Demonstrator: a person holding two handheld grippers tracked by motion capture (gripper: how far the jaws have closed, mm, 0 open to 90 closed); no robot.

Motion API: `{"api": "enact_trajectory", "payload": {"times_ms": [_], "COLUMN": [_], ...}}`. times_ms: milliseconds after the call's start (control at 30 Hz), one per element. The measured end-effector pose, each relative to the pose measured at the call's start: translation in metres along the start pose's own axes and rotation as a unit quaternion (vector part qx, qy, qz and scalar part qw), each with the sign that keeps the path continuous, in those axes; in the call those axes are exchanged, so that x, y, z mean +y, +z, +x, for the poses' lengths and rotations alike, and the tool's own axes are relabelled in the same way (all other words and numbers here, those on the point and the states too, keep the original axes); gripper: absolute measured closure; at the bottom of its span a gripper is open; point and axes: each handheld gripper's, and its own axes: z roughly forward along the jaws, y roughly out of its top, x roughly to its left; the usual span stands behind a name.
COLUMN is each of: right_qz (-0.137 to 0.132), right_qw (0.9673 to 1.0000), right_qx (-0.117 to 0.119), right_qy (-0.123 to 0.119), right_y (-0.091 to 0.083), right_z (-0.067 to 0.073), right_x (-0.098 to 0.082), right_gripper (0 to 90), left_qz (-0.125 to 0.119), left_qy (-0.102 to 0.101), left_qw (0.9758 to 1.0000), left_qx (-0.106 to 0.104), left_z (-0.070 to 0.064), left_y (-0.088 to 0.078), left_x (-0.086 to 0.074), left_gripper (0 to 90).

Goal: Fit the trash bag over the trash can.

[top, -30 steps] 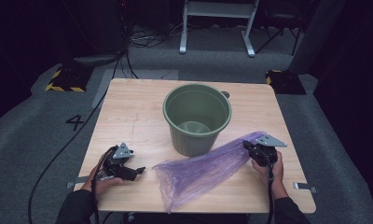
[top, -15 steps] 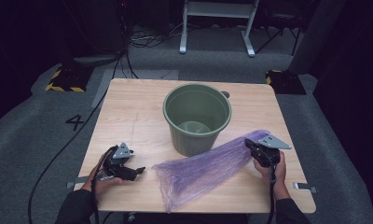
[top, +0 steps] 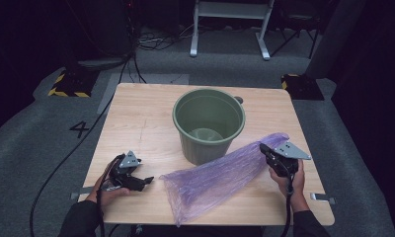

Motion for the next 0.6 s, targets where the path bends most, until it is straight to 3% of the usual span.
{"api": "enact_trajectory", "payload": {"times_ms": [300, 467, 600], "right_qz": [-0.022, -0.031, -0.039], "right_qw": [0.9994, 0.9984, 0.9971], "right_qx": [-0.009, -0.012, -0.013], "right_qy": [-0.026, -0.045, -0.063], "right_y": [-0.011, -0.018, -0.022], "right_z": [0.005, 0.009, 0.013], "right_x": [0.013, 0.020, 0.029], "right_gripper": [89.2, 89.2, 89.2], "left_qz": [0.008, -0.039, -0.072], "left_qy": [-0.007, -0.007, 0.014], "left_qw": [0.9999, 0.9991, 0.9970], "left_qx": [-0.003, -0.012, -0.023], "left_z": [0.002, -0.003, -0.018], "left_y": [-0.003, -0.020, -0.033], "left_x": [0.005, 0.023, 0.045], "left_gripper": [16.6, 17.3, 18.1]}}
